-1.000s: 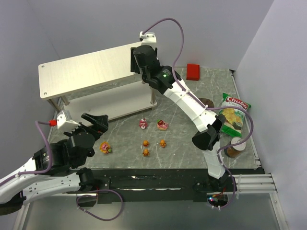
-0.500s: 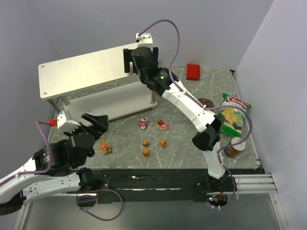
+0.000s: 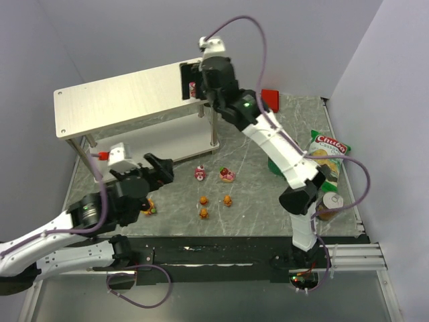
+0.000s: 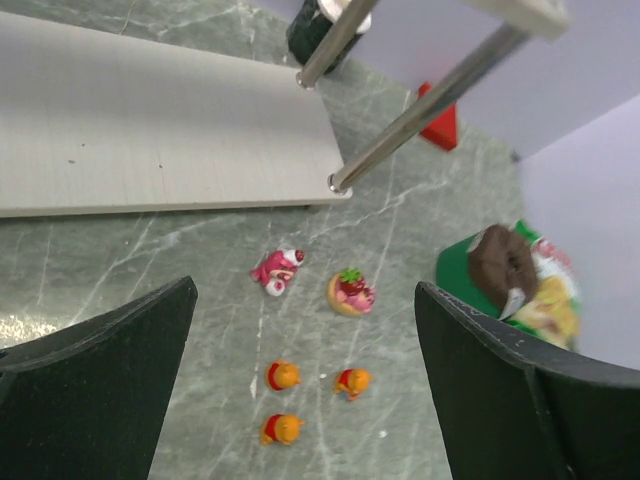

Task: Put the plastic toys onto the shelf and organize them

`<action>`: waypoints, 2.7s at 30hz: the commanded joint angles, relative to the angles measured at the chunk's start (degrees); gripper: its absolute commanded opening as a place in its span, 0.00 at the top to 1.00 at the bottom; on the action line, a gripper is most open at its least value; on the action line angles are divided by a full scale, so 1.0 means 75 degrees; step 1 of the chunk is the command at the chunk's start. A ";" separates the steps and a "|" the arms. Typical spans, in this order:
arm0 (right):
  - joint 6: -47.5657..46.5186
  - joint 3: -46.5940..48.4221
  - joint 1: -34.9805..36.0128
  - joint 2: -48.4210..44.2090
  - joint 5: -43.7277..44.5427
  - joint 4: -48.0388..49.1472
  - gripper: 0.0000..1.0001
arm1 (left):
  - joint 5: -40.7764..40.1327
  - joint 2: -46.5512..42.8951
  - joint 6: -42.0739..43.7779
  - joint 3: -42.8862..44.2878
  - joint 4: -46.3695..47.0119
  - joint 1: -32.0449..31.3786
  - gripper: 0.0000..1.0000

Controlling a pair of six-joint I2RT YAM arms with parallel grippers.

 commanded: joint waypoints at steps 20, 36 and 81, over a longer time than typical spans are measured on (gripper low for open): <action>0.1546 -0.5530 -0.1117 -0.5401 -0.0772 -0.0953 0.00 | 0.1388 0.2245 -0.5225 -0.0559 -0.3415 0.0641 0.04; 0.2332 -0.7711 -0.1691 -0.7136 -0.0890 -0.1796 0.00 | 0.3227 0.5312 0.1043 -0.0889 0.4321 0.1800 0.02; 0.2297 -0.8579 -0.2207 -0.8085 -0.0632 -0.1867 0.00 | 0.3263 0.8303 0.2768 -0.0315 0.6186 0.2480 0.52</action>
